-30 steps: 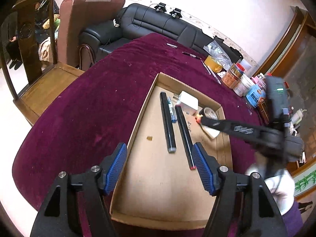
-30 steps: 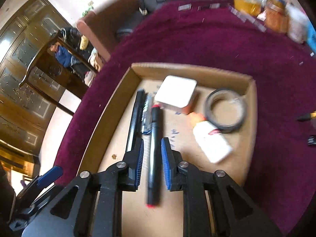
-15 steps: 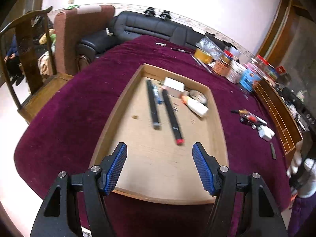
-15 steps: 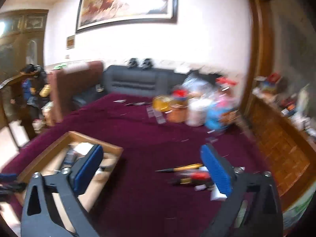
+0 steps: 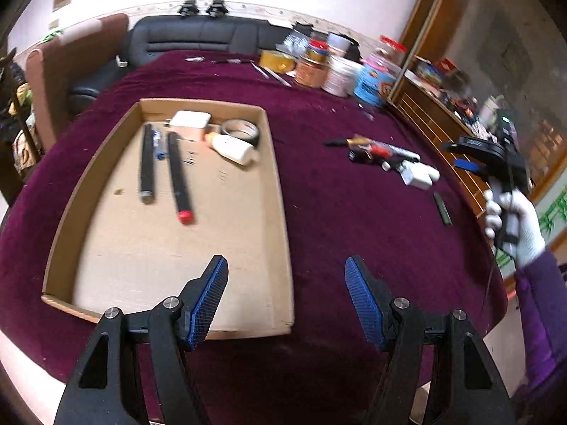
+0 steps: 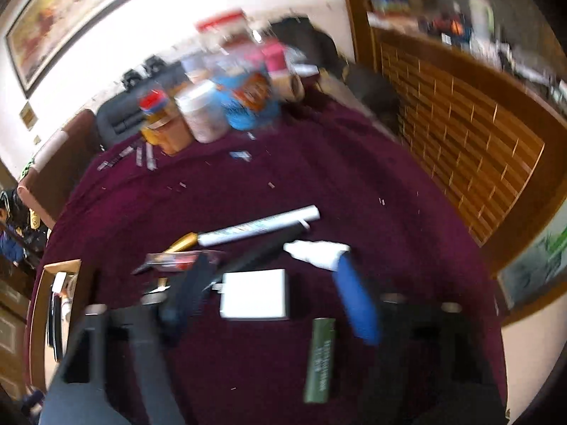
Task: Organize rigid objects
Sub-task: 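Withdraw both tools from the box, moving the right tool to the clear package, then grasp the clear package with the red item using the right tool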
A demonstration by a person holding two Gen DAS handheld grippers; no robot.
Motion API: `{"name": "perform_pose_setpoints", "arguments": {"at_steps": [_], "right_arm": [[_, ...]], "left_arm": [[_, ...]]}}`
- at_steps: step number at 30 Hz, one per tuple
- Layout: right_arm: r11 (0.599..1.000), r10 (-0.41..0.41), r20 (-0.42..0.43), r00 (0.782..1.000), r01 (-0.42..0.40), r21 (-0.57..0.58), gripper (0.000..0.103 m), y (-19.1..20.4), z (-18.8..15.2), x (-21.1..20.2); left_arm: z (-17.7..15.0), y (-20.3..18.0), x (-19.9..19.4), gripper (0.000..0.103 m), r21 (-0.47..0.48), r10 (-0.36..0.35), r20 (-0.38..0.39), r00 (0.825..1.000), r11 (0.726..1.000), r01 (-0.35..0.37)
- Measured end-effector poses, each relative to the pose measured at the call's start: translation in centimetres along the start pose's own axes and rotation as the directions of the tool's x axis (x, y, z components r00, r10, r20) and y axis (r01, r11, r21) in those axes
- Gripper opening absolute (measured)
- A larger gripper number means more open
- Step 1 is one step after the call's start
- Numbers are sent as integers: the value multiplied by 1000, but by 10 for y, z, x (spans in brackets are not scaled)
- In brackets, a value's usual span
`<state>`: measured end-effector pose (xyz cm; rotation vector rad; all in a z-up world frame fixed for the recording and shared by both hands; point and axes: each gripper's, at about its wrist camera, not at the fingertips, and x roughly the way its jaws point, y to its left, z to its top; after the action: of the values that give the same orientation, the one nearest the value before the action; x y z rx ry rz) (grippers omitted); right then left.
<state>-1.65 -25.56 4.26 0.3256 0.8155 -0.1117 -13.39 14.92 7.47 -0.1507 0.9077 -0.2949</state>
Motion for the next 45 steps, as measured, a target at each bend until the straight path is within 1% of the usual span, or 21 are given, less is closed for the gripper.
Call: {"name": "perform_pose_setpoints", "arguments": {"at_steps": [1, 5, 10, 12, 15, 18, 19, 20, 23, 25, 28, 29, 30, 31, 33, 37, 41, 43, 44, 45], "right_arm": [[1000, -18, -18, 1000, 18, -11, 48, 1, 2, 8], [991, -82, -55, 995, 76, -106, 48, 29, 13, 44], [993, -63, -96, 993, 52, -110, 48, 59, 28, 84], [991, -49, -140, 989, 30, -131, 48, 69, 26, 101], [973, -30, -212, 977, -20, -230, 48, 92, 8, 112], [942, 7, -242, 970, -88, -325, 48, 116, -16, 103], [927, 41, -272, 961, -138, -349, 48, 123, -26, 95], [917, 64, -292, 954, -172, -360, 48, 128, -33, 89], [883, 103, -341, 934, -243, -401, 48, 135, -58, 68], [882, 148, -331, 932, -276, -383, 48, 129, -65, 47], [909, 230, -275, 933, -307, -283, 48, 103, -63, 16], [919, 245, -245, 938, -306, -250, 48, 90, -61, 4], [927, 241, -219, 945, -292, -238, 48, 82, -60, -4], [937, 214, -189, 958, -256, -237, 48, 73, -62, -13], [946, 177, -174, 969, -217, -241, 48, 66, -61, -14], [955, 168, -195, 966, -209, -210, 48, 60, -76, -11], [959, 197, -210, 957, -233, -160, 48, 66, -78, 11], [956, 246, -232, 941, -275, -103, 48, 67, -78, 27], [948, 285, -253, 924, -311, -68, 49, 68, -79, 34], [941, 310, -257, 915, -333, -51, 52, 69, -82, 37]], "left_arm": [[0, -2, 2, 63, 4, 1, -4, 1000, 1000, -1], [2, -8, 4, 63, 18, 18, -9, 1000, 1000, -18], [2, -6, 6, 63, 13, 34, -20, 999, 999, -33], [2, -4, 7, 63, 8, 41, -24, 999, 999, -41], [1, 0, 9, 63, -1, 42, -31, 999, 999, -42], [0, 2, 14, 63, -7, 32, -42, 999, 999, -33], [0, 2, 15, 63, -6, 28, -45, 999, 1000, -28], [0, 1, 15, 63, -4, 25, -47, 999, 1000, -25], [-2, -2, 15, 63, 4, 15, -50, 999, 1000, -14], [-4, -3, 14, 63, 5, 10, -49, 999, 1000, -10], [-6, -4, 8, 63, 7, 9, -39, 999, 1000, -9], [-6, -5, 8, 63, 7, 9, -37, 999, 1000, -9], [-7, -5, 7, 63, 7, 8, -36, 999, 1000, -8], [-7, -6, 7, 63, 6, 5, -39, 999, 1000, -4], [-9, -7, 11, 63, -4, -11, -54, 998, 1000, 11], [-15, -17, 18, 63, -11, -57, -95, 994, 998, 56], [-18, -29, 11, 63, 15, -58, -84, 995, 998, 60], [-20, -30, 7, 63, 19, -55, -77, 996, 998, 57], [-21, -29, 5, 63, 18, -49, -73, 996, 999, 50], [-21, -28, 4, 63, 16, -46, -72, 996, 999, 47]]}}
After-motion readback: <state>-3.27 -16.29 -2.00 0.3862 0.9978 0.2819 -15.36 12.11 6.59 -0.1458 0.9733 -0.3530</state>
